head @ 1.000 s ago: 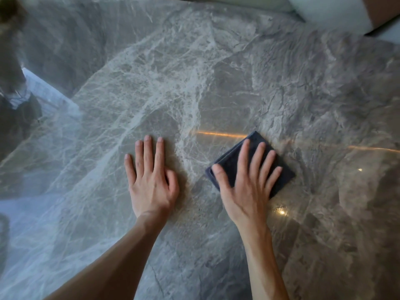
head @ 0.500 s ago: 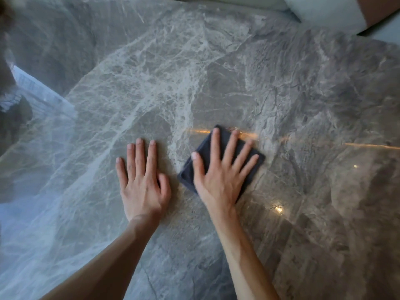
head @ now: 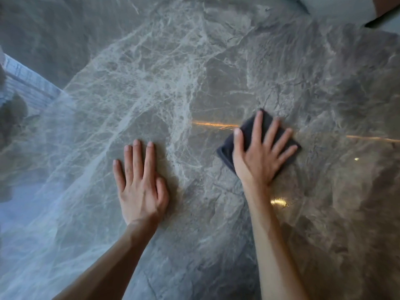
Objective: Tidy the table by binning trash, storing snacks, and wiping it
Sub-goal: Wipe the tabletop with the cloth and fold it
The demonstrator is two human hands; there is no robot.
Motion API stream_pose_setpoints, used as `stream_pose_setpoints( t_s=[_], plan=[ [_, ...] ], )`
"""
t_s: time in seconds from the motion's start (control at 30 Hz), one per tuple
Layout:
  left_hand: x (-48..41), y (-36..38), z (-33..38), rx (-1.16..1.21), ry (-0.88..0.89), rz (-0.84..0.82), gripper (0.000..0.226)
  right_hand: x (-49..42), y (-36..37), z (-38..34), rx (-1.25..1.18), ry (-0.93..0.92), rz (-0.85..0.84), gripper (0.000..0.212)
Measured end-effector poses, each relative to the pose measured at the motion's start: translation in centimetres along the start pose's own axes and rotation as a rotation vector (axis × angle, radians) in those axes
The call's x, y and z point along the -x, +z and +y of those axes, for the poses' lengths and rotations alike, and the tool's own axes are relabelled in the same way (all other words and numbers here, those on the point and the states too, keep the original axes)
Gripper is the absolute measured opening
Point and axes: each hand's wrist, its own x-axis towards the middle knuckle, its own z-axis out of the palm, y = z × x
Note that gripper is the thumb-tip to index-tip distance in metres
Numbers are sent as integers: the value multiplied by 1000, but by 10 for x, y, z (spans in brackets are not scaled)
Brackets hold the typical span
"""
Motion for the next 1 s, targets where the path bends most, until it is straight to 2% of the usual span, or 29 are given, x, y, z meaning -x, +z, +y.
stream_pose_setpoints(
  t_s=[0.07, 0.13, 0.2, 0.27, 0.33, 0.43, 0.5, 0.57, 0.63, 0.7, 0.77, 0.83, 0.93, 1.0],
  plan=[
    [0, 0, -1, 7, 2, 5, 77, -5, 4, -34, -39, -123, 10, 69],
    [1, 0, -1, 19, 7, 10, 76, 18, 9, -49, -45, -324, 27, 67],
    [1, 0, 0, 34, 4, 22, 75, 60, 11, -37, -53, -517, 2, 68],
    [1, 0, -1, 53, -1, 26, 73, 94, 9, -2, -37, -625, -65, 70],
    [0, 0, -1, 67, -6, 27, 71, 98, 5, 42, 35, -609, -108, 70],
    [-1, 1, -1, 70, -22, 25, 69, 53, -7, 79, 129, -367, -114, 68],
    [-1, 0, 1, 72, -19, 28, 68, 7, -13, 65, 112, -158, -88, 68],
    [-1, 1, 0, 70, -22, 38, 68, -36, -12, 22, 36, -45, -55, 68],
    [0, 2, 0, 75, -21, 53, 67, -53, -7, -27, -30, -116, -55, 68],
    [0, 1, 0, 87, -11, 58, 67, -26, -1, -55, -27, -323, -11, 65],
    [1, 0, 0, 112, 0, 51, 67, 47, 3, -42, -31, -553, -23, 64],
    [1, 1, -1, 118, 2, 47, 68, 128, 4, 8, -10, -702, -135, 65],
    [0, 3, -2, 105, -8, 51, 69, 160, -9, 106, 78, -687, -202, 66],
    [0, 3, -1, 100, -18, 52, 69, 115, -16, 144, 157, -495, -150, 66]
  ],
)
